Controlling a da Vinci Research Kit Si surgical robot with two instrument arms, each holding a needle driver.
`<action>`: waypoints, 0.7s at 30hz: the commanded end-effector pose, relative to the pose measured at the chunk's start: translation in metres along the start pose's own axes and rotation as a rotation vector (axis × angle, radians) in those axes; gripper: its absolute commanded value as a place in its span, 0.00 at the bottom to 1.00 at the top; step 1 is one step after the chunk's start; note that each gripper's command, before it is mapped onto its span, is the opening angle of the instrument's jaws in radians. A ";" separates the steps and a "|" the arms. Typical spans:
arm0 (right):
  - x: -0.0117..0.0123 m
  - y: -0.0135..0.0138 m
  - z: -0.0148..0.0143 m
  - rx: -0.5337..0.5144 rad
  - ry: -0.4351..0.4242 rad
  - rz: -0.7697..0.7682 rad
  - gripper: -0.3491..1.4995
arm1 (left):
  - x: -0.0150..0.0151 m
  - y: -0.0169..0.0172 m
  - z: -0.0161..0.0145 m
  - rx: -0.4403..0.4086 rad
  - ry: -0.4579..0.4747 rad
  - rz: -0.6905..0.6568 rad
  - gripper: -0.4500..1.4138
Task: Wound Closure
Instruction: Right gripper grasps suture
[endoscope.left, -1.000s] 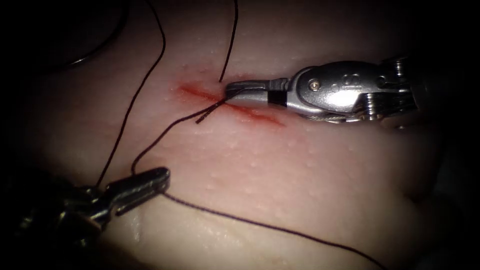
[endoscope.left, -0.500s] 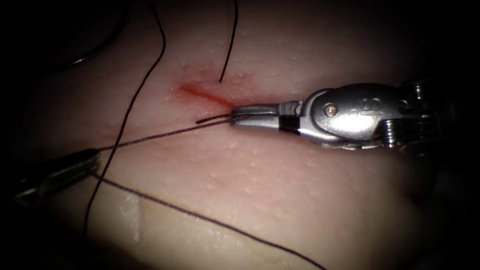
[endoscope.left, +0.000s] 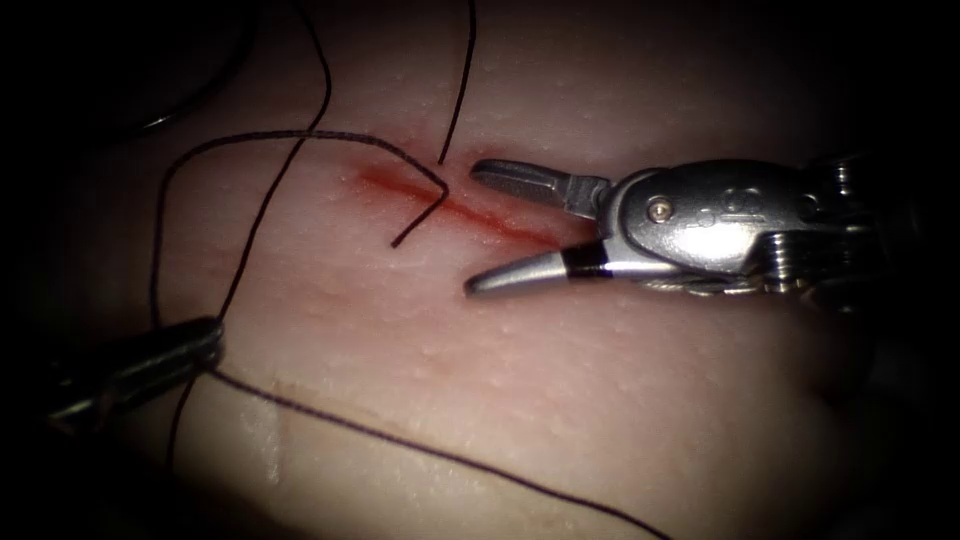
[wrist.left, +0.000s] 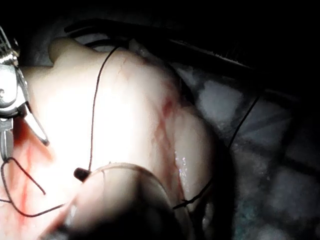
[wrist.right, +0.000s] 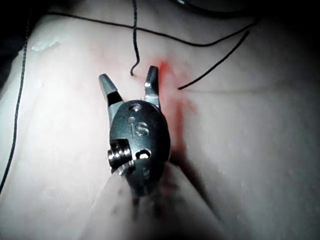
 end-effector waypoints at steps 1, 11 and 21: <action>-0.0005 -0.0005 0.0004 0.004 0.004 0.000 0.99 | 0.0007 0.0008 0.0002 -0.004 0.004 -0.003 0.00; 0.0018 -0.0005 -0.0006 -0.061 -0.029 0.008 0.97 | 0.0041 0.0005 0.0016 -0.018 0.035 0.009 0.00; 0.0086 -0.0014 -0.0017 -0.042 -0.066 -0.362 0.89 | 0.0059 -0.0007 0.0049 -0.010 0.057 0.013 0.00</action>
